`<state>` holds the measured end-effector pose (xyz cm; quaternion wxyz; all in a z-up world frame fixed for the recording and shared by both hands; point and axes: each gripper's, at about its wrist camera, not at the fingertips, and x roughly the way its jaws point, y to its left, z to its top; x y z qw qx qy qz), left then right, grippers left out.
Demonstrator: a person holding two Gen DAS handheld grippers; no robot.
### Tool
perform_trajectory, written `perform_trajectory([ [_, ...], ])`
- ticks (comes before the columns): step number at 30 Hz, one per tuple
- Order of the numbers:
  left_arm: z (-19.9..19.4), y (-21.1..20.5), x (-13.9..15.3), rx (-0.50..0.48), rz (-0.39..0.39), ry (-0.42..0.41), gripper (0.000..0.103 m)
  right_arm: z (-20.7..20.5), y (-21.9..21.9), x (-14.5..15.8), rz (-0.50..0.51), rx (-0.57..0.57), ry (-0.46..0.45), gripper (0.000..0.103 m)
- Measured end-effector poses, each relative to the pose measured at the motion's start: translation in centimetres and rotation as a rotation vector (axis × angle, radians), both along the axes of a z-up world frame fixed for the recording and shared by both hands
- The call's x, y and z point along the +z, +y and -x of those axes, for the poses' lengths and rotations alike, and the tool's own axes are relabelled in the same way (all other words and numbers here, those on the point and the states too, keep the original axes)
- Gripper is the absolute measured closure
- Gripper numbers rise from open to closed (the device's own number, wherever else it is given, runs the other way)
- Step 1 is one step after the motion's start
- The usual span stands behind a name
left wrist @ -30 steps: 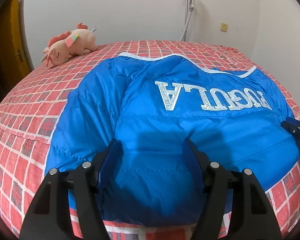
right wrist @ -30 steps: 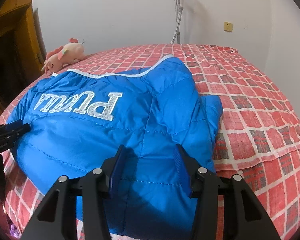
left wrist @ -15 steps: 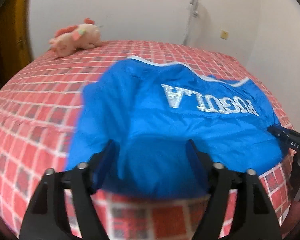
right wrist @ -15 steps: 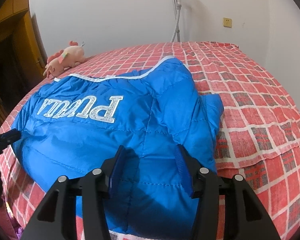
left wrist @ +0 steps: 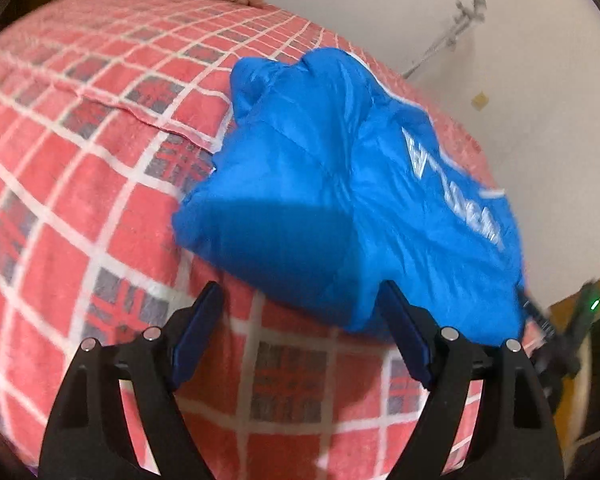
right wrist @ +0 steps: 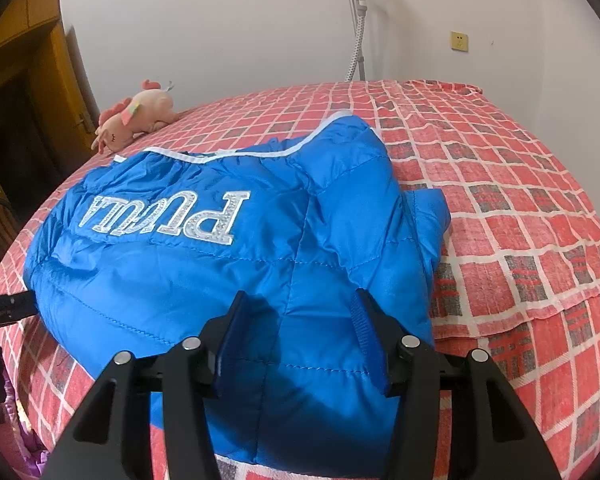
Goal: Fold large clothes
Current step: 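Grasp the sleeve with the left gripper and fold it across the back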
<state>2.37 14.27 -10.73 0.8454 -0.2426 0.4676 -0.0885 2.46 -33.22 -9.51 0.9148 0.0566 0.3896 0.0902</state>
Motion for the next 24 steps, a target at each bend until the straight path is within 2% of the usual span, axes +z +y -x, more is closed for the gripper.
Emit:
perform_trajectory([
  [6, -1.5, 1.6, -0.2, 0.043, 0.127, -0.035, 0.023, 0.0, 0.1, 0.0, 0.006, -0.001, -0.001, 0.05],
  [10, -3.5, 2.0, -1.1, 0.052, 0.171, -0.023, 0.023, -0.1, 0.1, 0.0, 0.011, 0.0, 0.0, 0.05],
  [17, -7.0, 1.4, -0.9, 0.026, 0.145, -0.029, 0.024, -0.5, 0.2, -0.1, 0.019, -0.005, 0.004, 0.049],
  [24, -8.2, 1.5, -1.4, -0.007, 0.161, -0.062, 0.043, -0.7, 0.7, -0.2, 0.03, -0.016, 0.008, 0.049],
])
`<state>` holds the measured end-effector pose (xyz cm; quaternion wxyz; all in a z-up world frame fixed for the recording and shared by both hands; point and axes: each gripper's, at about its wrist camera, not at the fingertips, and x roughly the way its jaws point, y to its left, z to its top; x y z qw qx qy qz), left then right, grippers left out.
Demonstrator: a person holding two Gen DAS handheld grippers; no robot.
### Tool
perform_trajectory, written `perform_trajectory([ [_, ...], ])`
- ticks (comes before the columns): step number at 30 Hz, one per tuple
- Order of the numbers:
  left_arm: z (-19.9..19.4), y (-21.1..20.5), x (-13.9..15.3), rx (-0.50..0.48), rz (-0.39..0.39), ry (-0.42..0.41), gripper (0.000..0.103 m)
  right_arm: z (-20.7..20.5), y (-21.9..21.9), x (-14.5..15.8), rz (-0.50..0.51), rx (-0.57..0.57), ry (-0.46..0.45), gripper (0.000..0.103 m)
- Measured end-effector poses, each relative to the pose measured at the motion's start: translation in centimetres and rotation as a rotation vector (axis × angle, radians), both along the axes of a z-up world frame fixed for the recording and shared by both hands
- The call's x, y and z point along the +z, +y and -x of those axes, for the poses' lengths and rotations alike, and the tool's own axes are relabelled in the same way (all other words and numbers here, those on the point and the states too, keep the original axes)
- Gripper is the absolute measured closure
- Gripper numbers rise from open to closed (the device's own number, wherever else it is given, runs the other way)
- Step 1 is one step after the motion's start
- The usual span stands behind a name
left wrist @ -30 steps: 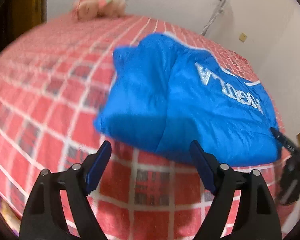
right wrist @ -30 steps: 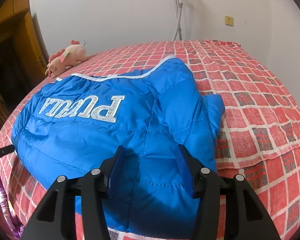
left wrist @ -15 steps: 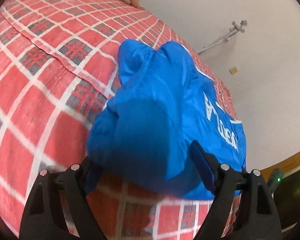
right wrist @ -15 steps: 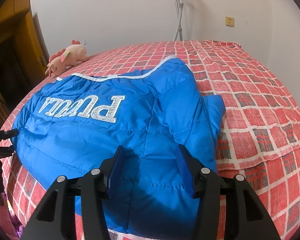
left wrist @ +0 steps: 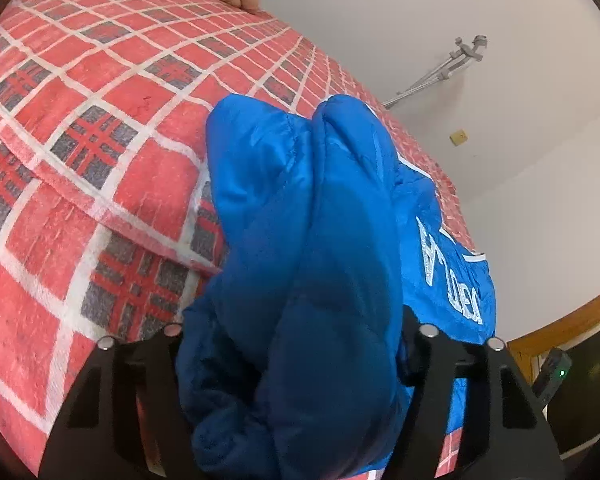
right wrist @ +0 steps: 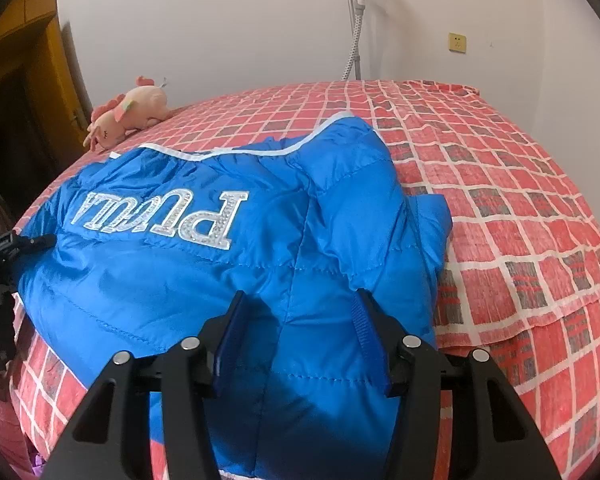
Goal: Fold large clothes
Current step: 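Grasp the sleeve with the left gripper and fold it across the back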
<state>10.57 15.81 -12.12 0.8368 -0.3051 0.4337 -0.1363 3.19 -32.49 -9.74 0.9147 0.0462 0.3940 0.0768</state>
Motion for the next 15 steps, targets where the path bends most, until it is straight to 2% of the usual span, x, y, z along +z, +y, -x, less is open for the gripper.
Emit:
perform_trajectory([
  [3, 0.4, 0.2, 0.0, 0.001, 0.021, -0.009, 0.053, -0.2, 0.1, 0.1, 0.002, -0.004, 0.009, 0.049],
  [5, 0.9, -0.4, 1.0, -0.001, -0.032, -0.044, 0.062, -0.2, 0.0, 0.4, -0.009, -0.002, 0.017, 0.048],
  [8, 1.8, -1.3, 2.8, 0.001, -0.111, -0.077, 0.067, 0.0, -1.1, 1.4, -0.088, 0.013, 0.018, 0.048],
  [10, 1.9, -1.6, 3.7, 0.006, -0.118, -0.074, 0.068, 0.6, -1.9, 2.6, -0.115, 0.022, -0.005, 0.048],
  [15, 2.0, -2.4, 5.5, 0.021, -0.153, -0.058, 0.069, 2.3, -3.1, 5.0, -0.07, 0.009, -0.07, 0.047],
])
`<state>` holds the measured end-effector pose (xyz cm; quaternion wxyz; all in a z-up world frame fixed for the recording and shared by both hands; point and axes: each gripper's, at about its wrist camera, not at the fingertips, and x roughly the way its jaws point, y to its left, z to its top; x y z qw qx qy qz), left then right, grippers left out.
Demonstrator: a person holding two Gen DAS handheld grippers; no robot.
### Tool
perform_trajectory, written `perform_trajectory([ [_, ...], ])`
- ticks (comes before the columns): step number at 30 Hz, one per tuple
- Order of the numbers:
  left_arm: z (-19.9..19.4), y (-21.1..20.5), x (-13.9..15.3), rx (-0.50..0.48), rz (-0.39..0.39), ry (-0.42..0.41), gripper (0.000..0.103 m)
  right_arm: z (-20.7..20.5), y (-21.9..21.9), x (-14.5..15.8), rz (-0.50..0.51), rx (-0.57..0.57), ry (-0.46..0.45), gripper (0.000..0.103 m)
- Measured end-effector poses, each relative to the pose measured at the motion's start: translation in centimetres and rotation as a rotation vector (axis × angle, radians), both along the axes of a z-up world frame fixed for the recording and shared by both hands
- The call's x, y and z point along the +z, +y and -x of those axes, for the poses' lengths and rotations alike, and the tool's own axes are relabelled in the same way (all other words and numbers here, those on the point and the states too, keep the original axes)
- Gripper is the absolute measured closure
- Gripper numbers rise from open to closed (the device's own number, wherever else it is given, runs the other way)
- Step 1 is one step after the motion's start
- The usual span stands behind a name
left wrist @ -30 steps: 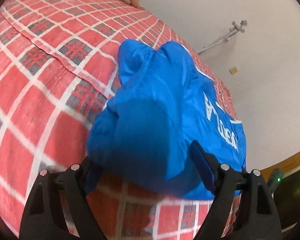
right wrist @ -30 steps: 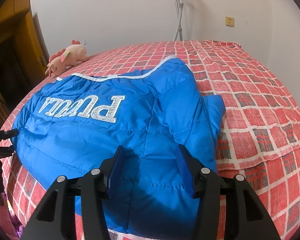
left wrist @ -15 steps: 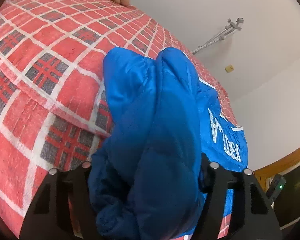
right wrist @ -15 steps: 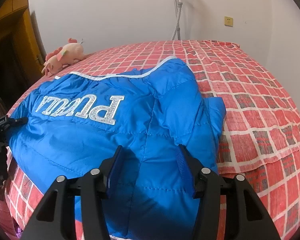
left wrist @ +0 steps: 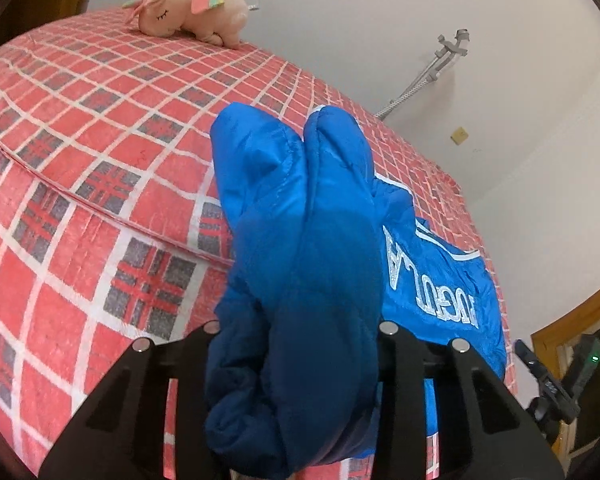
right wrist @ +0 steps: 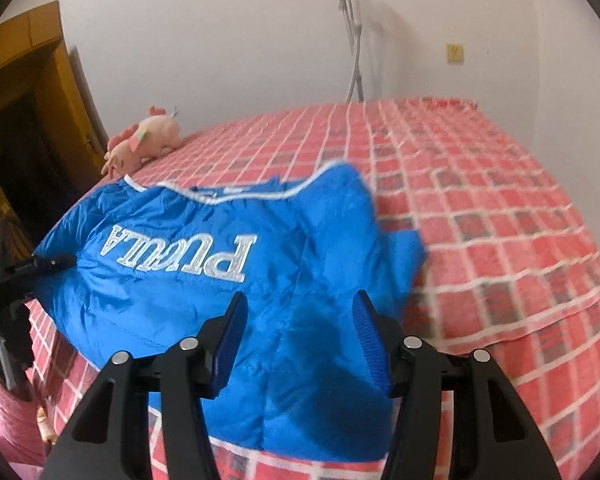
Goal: Fold large clothes
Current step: 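Grasp the sleeve with the left gripper and fold it across the back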
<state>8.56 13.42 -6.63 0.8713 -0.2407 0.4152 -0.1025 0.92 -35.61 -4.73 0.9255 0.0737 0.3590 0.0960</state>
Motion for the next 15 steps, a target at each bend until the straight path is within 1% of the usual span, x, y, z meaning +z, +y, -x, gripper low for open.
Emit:
perform_trajectory([
  [1, -0.1, -0.3, 0.2, -0.012, -0.004, 0.012, 0.071, 0.2, -0.3, 0.1, -0.001, 0.001, -0.004, 0.046],
  [3, -0.2, -0.4, 0.3, 0.004, 0.004, 0.069, 0.071, 0.5, -0.8, 0.3, -0.007, -0.002, -0.012, 0.046],
  [7, 0.3, -0.8, 0.7, 0.015, -0.017, 0.067, 0.072, 0.9, -1.0, 0.2, -0.021, 0.011, -0.013, 0.046],
  [11, 1.4, -2.1, 2.5, -0.011, -0.054, -0.01, 0.076, 0.2, -1.0, -0.6, -0.044, 0.024, 0.013, 0.046],
  [15, 2.2, -4.6, 5.5, -0.072, -0.098, -0.108, 0.077, 0.3, -1.1, -0.5, -0.048, 0.023, 0.0, 0.046],
])
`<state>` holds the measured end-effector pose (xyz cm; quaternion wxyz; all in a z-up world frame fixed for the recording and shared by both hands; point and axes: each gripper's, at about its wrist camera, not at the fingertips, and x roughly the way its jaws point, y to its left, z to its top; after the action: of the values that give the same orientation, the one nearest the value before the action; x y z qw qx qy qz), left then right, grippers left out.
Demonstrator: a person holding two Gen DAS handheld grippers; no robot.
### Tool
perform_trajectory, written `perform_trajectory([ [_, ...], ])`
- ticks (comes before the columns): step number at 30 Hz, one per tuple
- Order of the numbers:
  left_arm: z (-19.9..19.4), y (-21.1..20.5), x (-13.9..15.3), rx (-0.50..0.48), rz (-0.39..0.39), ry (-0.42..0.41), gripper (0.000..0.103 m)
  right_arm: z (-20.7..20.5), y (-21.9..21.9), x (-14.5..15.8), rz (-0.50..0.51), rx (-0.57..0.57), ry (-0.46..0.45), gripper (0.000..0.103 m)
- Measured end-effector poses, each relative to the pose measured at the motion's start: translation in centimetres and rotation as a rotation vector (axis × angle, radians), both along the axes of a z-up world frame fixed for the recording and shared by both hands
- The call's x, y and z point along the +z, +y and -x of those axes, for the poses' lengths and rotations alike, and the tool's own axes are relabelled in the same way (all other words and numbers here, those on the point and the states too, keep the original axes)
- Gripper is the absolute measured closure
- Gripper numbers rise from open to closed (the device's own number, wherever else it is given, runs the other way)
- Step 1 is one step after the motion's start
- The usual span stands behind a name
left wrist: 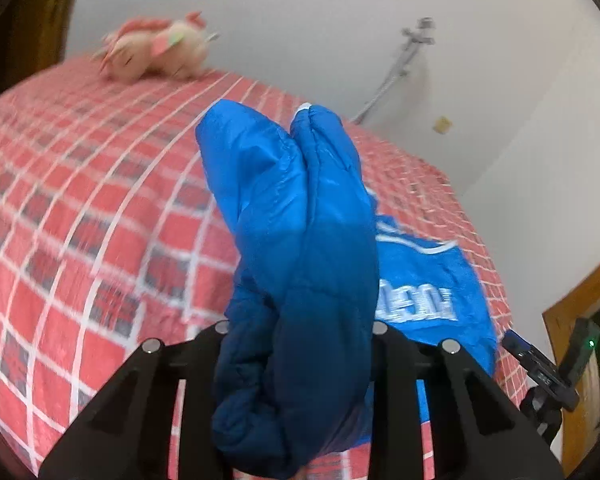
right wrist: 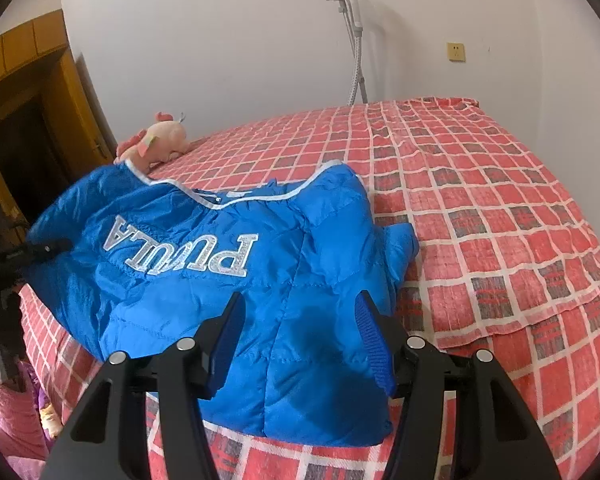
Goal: Fold large clothes
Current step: 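Grasp the sleeve with the left gripper and fold it across the back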
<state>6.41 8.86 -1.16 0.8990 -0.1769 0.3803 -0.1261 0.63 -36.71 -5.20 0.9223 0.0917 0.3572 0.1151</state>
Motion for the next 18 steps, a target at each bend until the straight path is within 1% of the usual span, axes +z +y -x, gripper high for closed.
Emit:
perform_trajectory([
  [3, 0.1, -2.5, 1.9, -0.056, -0.037, -0.054, 0.077, 0.3, -0.3, 0.2, 0.003, -0.012, -0.003, 0.046],
  [9, -0.7, -9.1, 4.4, -0.18, -0.123, -0.121, 0.077, 1.1, -1.4, 0.6, 0.002, -0.04, -0.016, 0.046],
  [13, -0.8, -13.7, 4.4, -0.259, -0.179, -0.141, 0.077, 1.6, -2.2, 0.5, 0.002, -0.062, -0.012, 0.046],
  [14, -0.9, -15.2, 4.1, -0.287, -0.195, -0.139, 0.077, 1.6, -2.4, 0.6, 0.003, -0.065, -0.011, 0.046],
  [18, -1.2, -18.9, 2.2, -0.366, -0.228, -0.107, 0.076, 1.8, -2.8, 0.5, 0.006, -0.073, -0.004, 0.046],
])
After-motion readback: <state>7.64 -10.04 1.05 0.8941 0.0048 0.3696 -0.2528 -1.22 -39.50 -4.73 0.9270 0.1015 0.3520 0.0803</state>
